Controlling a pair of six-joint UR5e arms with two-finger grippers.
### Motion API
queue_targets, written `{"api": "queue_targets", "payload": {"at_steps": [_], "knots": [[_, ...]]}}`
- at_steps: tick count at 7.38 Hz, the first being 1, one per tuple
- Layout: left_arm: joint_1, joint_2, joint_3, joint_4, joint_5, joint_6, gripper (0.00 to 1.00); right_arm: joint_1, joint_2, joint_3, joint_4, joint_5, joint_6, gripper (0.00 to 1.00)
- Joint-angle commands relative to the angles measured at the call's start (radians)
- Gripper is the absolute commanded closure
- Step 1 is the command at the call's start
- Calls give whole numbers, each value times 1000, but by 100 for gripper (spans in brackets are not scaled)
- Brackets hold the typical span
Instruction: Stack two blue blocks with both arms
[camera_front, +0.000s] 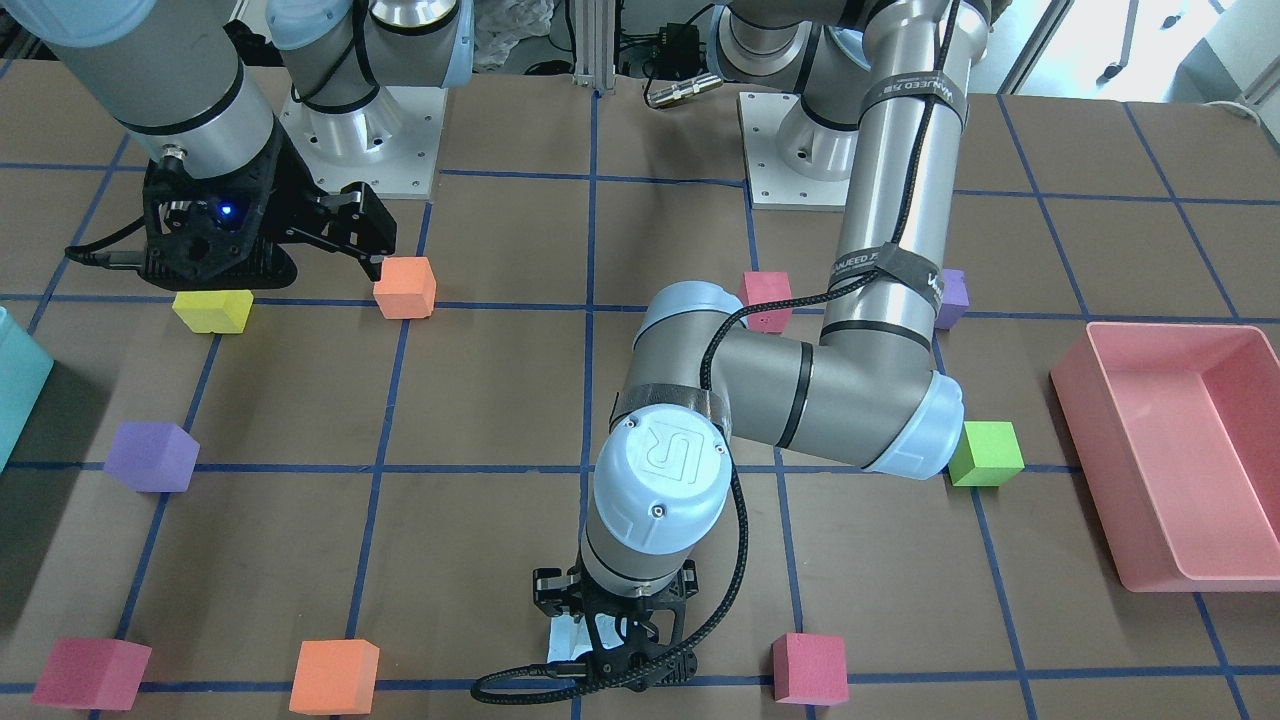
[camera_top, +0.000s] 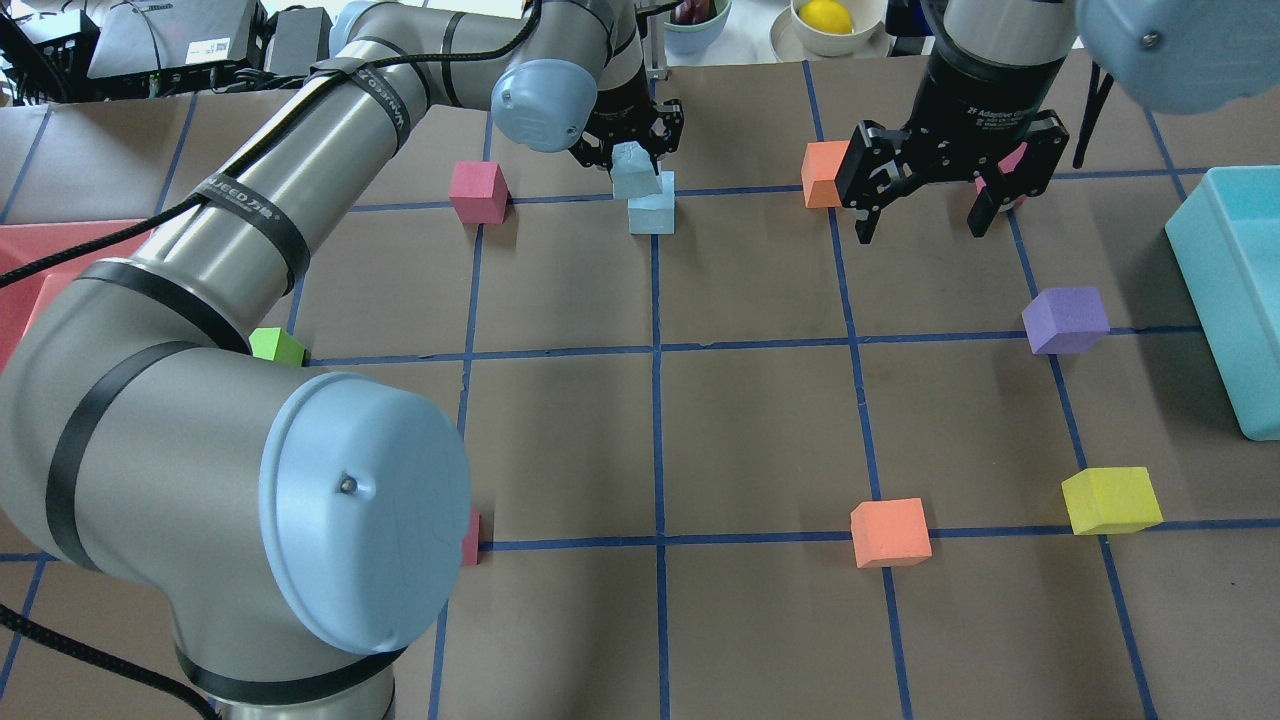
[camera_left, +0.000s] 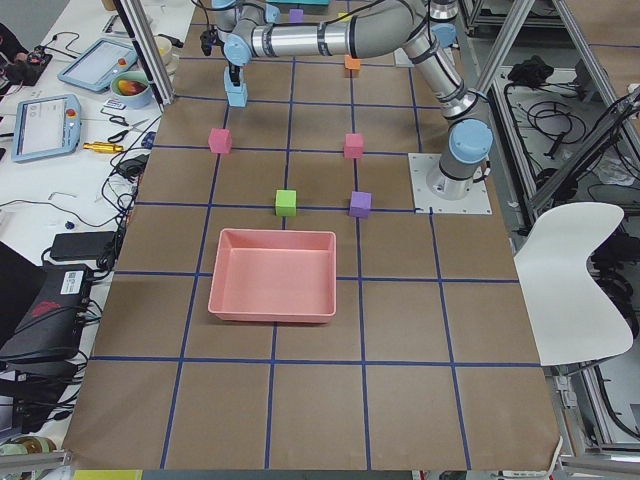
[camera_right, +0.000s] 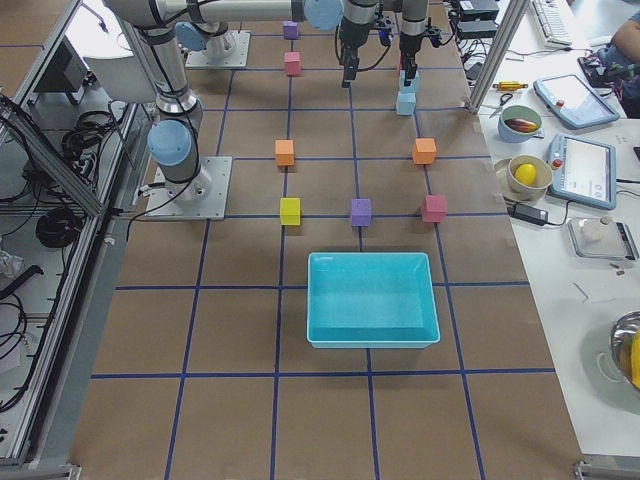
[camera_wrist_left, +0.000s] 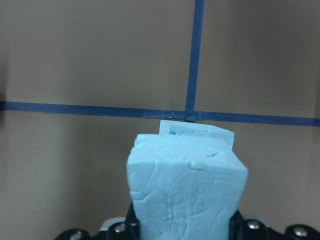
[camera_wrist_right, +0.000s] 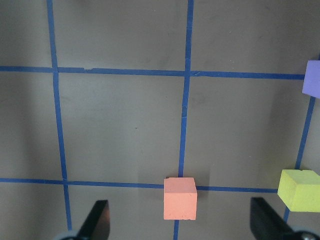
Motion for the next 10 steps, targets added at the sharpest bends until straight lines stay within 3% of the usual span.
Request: {"api": "queue_targets", "payload": {"at_steps": [1, 4, 6, 8, 10], "knots": [[-16, -17, 8, 1, 0, -1, 91, 0, -2, 0, 10, -1, 4, 0], [-19, -23, 8, 7, -2, 8, 70, -7, -1, 0, 16, -1, 4, 0], [-17, -25, 8, 9, 6, 9, 42, -1, -1, 1, 11, 10, 5, 0], [-19, -36, 6, 14, 1, -1, 1, -7, 1, 1, 8, -1, 7, 0], [-17, -39, 3, 38, -5, -1, 0, -32, -1, 1, 2, -2, 5, 0]]}}
